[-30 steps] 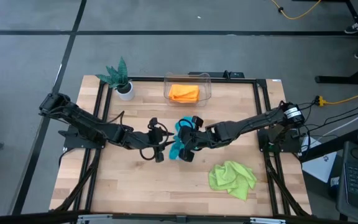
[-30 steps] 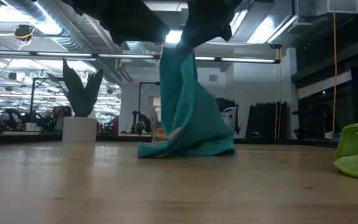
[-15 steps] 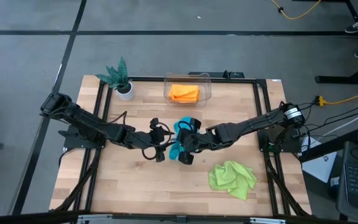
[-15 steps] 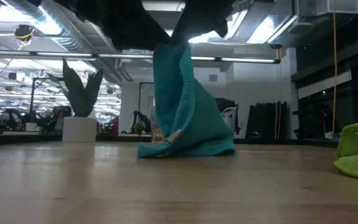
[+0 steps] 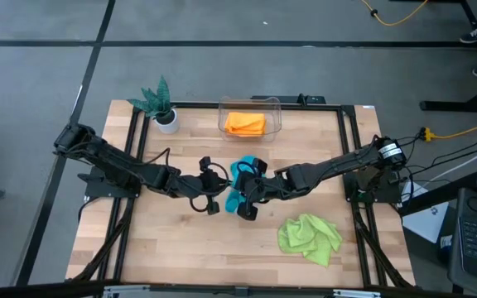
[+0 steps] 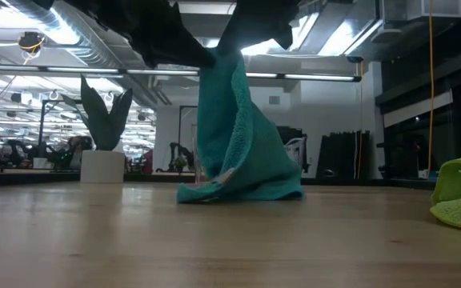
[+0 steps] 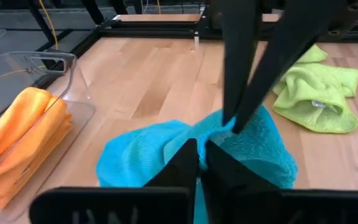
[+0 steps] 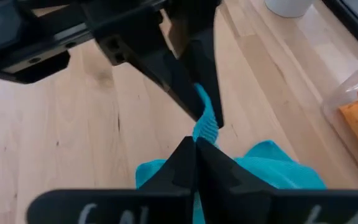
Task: Fold microfiber towels
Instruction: Fold the blue microfiber towel
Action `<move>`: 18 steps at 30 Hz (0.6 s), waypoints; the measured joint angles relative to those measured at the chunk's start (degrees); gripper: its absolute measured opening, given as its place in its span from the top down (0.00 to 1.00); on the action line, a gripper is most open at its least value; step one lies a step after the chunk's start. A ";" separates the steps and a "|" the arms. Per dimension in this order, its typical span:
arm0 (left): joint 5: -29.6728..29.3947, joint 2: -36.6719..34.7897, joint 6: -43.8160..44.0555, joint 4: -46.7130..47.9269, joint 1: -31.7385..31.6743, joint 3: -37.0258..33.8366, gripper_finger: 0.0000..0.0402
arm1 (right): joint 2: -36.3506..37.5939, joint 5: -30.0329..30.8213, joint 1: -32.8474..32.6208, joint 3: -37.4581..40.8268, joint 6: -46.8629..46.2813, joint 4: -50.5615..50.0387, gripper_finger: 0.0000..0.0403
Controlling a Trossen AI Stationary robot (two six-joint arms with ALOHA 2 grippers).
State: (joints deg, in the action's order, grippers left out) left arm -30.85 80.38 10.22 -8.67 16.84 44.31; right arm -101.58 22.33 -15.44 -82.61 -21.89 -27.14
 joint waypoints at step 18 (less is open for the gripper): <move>0.00 -0.02 0.06 0.08 0.08 0.00 1.00 | -1.89 -0.65 -2.01 0.66 -14.16 -9.51 0.69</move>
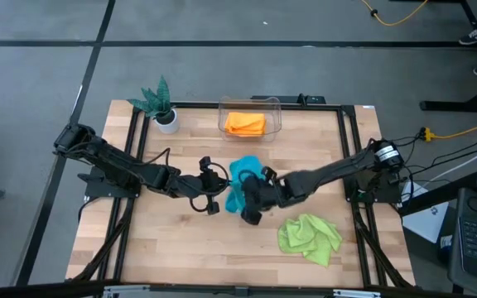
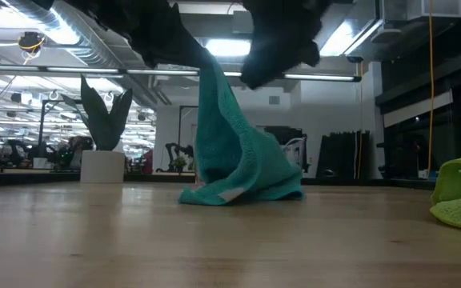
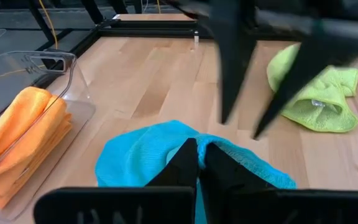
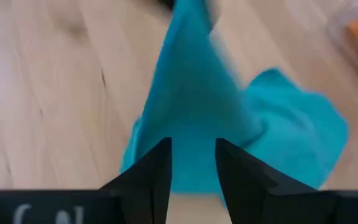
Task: Fold microfiber towels
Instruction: Fold the blue microfiber towel
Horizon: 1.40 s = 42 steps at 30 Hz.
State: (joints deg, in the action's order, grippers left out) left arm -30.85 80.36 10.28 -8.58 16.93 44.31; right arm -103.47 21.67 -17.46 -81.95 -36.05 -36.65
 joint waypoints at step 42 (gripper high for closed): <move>0.04 -0.02 0.04 -1.09 -0.02 0.09 1.00 | -17.28 4.63 -6.10 5.62 -16.39 19.13 0.46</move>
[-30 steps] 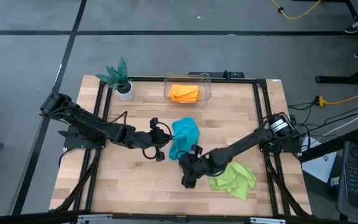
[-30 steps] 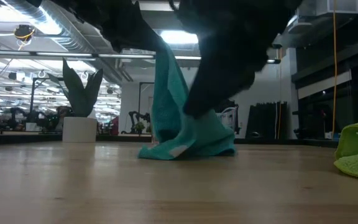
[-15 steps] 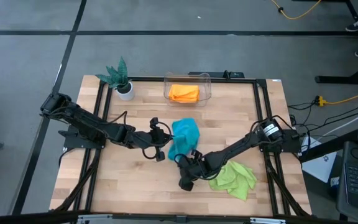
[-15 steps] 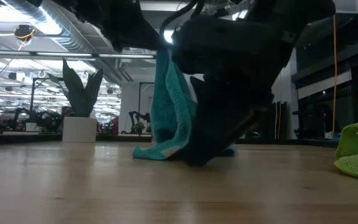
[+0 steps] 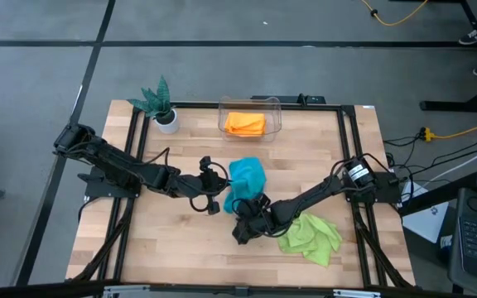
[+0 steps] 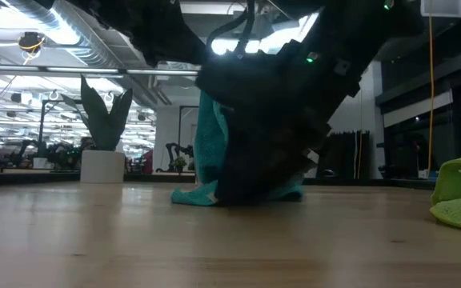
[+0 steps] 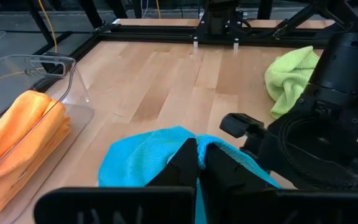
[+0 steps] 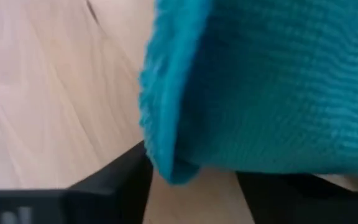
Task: Fold microfiber towels
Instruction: Fold the blue microfiber towel
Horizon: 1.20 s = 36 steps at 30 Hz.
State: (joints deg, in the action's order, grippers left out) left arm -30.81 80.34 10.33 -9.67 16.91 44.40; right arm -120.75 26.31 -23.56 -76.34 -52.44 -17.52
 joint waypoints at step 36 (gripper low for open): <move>-0.39 0.00 0.02 -0.01 0.00 -0.04 1.00 | -5.28 12.04 0.13 0.04 -7.86 8.10 0.84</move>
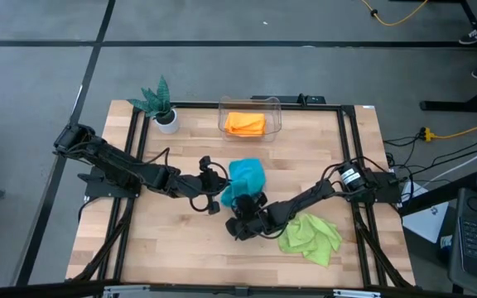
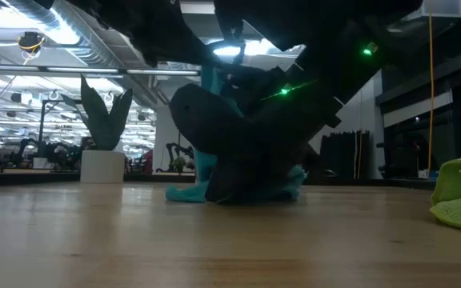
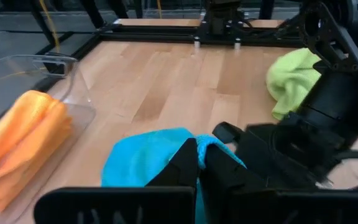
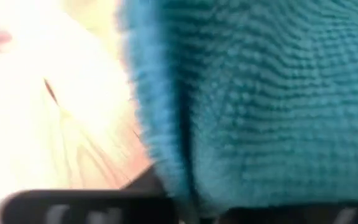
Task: Fold microfiber towels
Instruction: Fold the blue microfiber towel
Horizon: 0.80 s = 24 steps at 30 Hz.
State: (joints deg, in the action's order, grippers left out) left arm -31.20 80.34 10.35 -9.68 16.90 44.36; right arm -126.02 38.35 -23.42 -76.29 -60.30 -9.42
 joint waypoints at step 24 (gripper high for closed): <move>-28.22 0.02 -6.62 -0.16 7.22 2.61 1.00 | -0.02 -17.08 -2.22 -33.49 21.88 -81.40 0.99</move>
State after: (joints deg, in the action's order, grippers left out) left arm -59.42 80.35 3.73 -9.85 24.12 46.97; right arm -126.04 21.27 -25.65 -109.78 -38.42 -90.82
